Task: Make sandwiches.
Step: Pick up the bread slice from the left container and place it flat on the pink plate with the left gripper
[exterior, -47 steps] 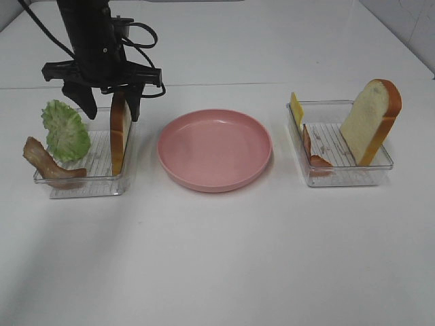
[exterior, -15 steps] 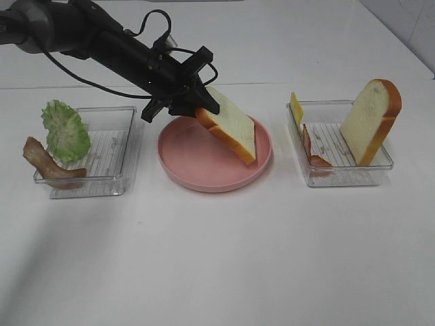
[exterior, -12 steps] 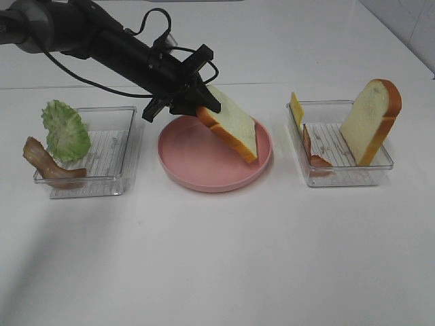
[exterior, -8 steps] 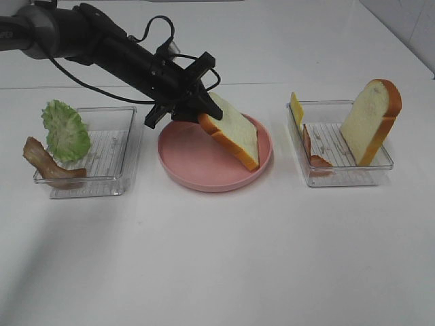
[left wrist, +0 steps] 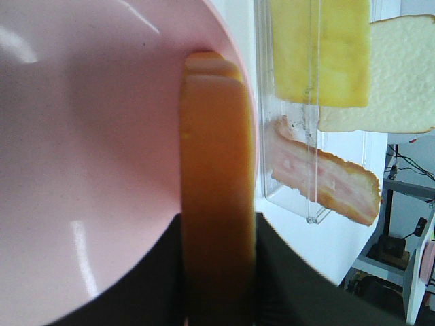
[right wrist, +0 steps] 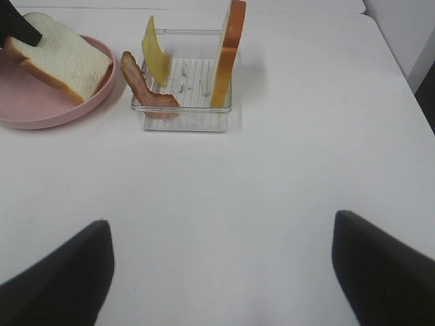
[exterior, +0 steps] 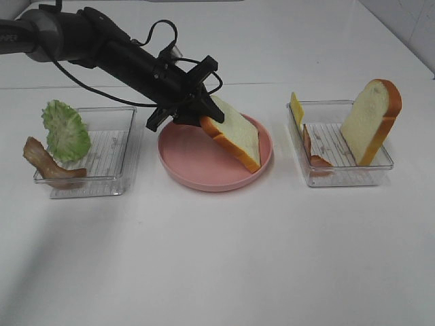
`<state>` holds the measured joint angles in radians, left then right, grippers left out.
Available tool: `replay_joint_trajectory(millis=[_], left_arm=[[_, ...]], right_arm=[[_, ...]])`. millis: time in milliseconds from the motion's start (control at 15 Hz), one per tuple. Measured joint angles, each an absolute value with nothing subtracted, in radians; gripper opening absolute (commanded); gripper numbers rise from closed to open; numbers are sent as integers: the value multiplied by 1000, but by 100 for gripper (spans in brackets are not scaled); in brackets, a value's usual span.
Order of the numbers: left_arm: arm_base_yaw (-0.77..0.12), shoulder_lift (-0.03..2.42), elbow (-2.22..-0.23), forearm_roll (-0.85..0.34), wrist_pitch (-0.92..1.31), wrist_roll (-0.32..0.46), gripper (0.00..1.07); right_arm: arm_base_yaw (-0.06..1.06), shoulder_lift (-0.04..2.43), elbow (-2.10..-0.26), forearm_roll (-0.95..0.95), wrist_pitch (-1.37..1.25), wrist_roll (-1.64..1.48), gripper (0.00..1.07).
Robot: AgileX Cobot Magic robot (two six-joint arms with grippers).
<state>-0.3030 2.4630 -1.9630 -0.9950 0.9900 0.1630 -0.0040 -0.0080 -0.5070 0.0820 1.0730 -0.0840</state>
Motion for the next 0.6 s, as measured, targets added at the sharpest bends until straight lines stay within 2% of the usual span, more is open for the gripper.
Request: replay_joint_trajectory(millis=[67, 133, 400, 600], left_arm=[[-305, 2463, -1963, -980, 988, 163, 76], [-305, 2464, -1963, -979, 989, 164, 85], [-305, 2464, -1963, -972, 1050, 226, 86], [-305, 2454, -1963, -875, 1064, 247, 86]], right_arm=[[-4, -8, -507, 82, 1073, -84, 83], [-4, -8, -507, 82, 1073, -84, 83], [-4, -8, -507, 82, 1073, -84, 83], [-4, -8, -507, 82, 1073, -84, 83]])
